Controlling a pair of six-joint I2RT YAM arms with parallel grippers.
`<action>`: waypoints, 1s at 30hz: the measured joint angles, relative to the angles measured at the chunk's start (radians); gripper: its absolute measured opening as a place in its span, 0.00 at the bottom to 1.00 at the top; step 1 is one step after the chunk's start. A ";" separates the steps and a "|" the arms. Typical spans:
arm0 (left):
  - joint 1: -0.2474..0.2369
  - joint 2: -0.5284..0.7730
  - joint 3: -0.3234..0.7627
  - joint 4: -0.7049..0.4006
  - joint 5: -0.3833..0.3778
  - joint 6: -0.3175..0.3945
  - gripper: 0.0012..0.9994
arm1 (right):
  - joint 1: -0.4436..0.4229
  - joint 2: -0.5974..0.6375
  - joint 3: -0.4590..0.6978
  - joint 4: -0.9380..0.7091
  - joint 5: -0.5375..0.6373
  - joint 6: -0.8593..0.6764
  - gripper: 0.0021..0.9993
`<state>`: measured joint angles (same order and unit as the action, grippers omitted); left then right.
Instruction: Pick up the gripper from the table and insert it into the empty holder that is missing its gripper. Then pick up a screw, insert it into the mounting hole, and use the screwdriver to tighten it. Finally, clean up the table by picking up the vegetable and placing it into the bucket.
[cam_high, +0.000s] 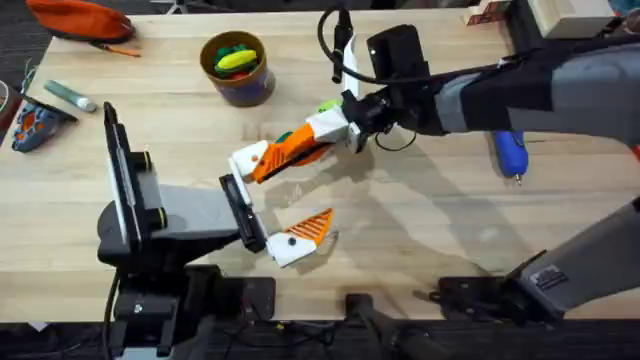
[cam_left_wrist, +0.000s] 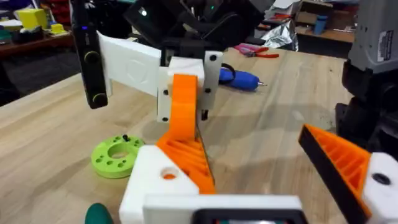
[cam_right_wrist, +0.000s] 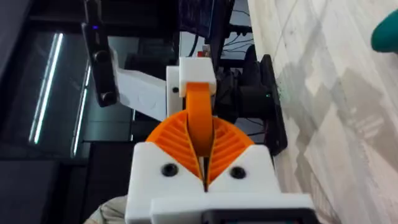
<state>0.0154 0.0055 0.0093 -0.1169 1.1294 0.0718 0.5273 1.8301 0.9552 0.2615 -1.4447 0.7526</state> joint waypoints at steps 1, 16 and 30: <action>0.000 0.000 0.000 0.000 0.000 0.000 0.99 | 0.001 0.000 0.001 0.000 0.003 0.002 0.00; 0.000 0.000 0.000 0.000 0.000 -0.001 0.99 | 0.011 0.000 0.007 0.000 0.027 0.004 0.00; 0.000 0.000 0.000 0.000 -0.005 -0.002 0.99 | 0.016 0.000 0.013 0.000 0.050 0.011 0.00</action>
<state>0.0154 0.0055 0.0093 -0.1165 1.1244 0.0700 0.5437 1.8301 0.9680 0.2615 -1.3949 0.7638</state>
